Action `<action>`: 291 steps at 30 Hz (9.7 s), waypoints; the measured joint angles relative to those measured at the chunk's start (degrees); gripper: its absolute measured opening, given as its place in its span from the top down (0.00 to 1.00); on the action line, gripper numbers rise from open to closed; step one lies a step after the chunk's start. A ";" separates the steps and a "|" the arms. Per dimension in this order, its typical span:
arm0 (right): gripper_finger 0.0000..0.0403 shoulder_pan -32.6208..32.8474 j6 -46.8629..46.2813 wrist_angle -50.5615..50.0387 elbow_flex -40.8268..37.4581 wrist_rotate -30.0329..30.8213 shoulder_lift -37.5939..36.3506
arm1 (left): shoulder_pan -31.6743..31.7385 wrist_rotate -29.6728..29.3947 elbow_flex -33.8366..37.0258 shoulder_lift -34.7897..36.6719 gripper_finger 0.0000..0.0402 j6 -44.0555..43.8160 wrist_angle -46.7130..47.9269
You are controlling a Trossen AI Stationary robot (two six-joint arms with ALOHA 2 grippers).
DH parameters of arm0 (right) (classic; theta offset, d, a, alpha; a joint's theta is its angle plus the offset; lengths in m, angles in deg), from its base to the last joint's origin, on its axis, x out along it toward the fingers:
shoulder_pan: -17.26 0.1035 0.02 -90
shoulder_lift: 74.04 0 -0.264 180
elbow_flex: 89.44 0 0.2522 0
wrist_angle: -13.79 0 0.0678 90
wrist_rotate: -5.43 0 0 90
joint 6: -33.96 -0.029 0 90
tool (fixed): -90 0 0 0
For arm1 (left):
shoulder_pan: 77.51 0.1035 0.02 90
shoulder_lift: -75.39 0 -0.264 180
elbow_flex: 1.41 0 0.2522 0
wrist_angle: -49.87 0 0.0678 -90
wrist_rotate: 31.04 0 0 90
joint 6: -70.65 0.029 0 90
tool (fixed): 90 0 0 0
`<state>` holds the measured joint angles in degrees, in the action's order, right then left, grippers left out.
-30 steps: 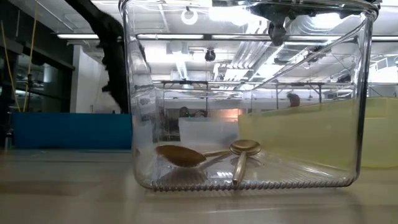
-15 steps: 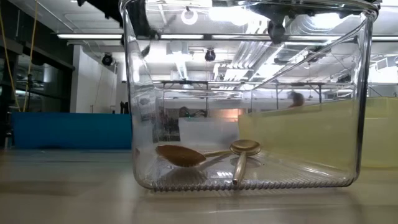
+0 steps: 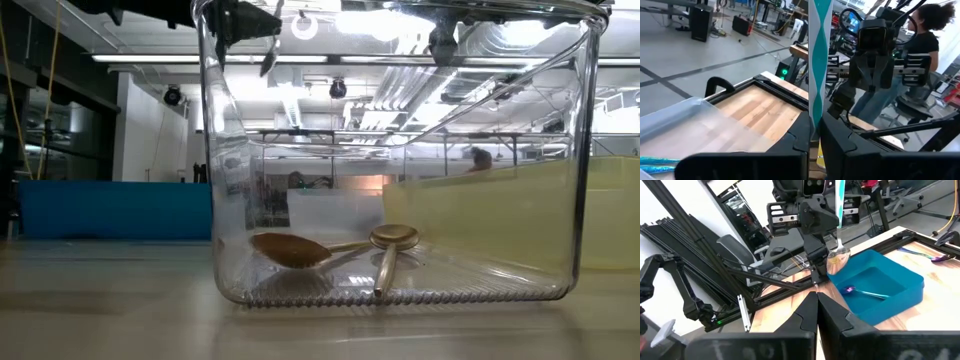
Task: Sort silverware by color (type)
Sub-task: Put the white spoon into the yellow bin, then put the violet spoon into the white bin
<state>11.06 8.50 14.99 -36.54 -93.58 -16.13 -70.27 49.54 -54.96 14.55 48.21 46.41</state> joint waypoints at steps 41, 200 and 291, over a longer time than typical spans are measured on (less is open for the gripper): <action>0.41 -0.87 -4.49 13.35 11.63 -1.49 20.70 | -5.75 7.70 -3.34 -21.13 0.97 1.72 -20.35; 0.59 3.58 6.06 -1.88 -4.07 15.28 -10.34 | 3.70 4.99 -3.15 9.43 0.81 12.33 11.81; 0.59 3.61 -9.17 -6.10 -4.07 22.41 -10.16 | 29.82 3.63 -29.02 -12.03 1.00 6.05 42.51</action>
<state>14.67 -0.67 8.90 -40.60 -71.18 -26.30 -40.45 53.17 -83.98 2.52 54.26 88.91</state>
